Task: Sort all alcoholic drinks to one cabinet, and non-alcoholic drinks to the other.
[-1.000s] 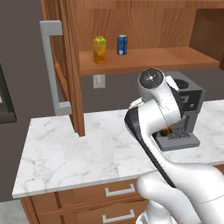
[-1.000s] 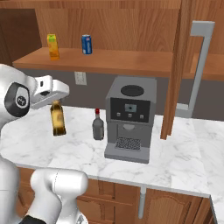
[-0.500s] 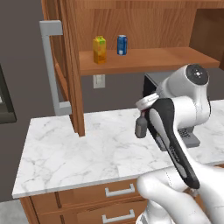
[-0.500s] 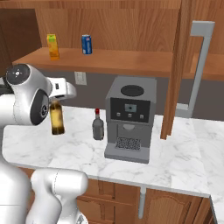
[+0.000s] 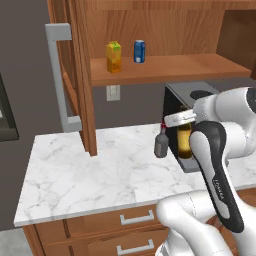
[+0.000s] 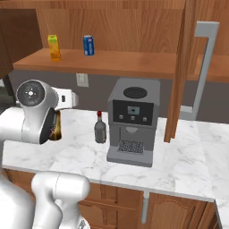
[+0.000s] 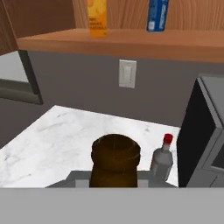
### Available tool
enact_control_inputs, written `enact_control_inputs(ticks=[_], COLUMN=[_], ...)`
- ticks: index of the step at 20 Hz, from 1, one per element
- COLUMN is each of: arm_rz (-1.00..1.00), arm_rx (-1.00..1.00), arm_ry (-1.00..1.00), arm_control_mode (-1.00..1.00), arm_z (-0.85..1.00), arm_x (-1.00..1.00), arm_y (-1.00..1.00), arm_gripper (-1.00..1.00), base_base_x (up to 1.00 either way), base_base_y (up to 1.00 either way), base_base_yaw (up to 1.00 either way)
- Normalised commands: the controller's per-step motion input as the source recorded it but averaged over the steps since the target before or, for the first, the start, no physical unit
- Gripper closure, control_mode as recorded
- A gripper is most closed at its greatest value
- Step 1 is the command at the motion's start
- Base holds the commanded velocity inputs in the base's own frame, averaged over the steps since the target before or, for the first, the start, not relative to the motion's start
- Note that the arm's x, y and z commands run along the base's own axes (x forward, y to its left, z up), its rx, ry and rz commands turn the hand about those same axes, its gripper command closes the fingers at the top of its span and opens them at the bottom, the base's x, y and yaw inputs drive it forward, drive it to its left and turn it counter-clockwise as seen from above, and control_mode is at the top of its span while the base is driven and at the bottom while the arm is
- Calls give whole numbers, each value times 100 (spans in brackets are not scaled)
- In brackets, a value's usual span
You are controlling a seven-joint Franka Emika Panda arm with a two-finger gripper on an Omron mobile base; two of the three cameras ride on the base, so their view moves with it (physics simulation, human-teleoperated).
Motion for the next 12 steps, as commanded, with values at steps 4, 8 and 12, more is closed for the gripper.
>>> enact_control_inputs(ticks=[4,8,12], arm_rz=[0,0,0], arm_rx=[2,0,0], arm_ry=[0,0,0], arm_control_mode=[-100,-100,-100], arm_z=[2,0,0], arm_x=[-19,-17,-42], arm_y=[0,-1,0], arm_gripper=[100,100,100], base_base_x=[0,0,0], base_base_y=[0,0,0], base_base_yaw=[0,0,0])
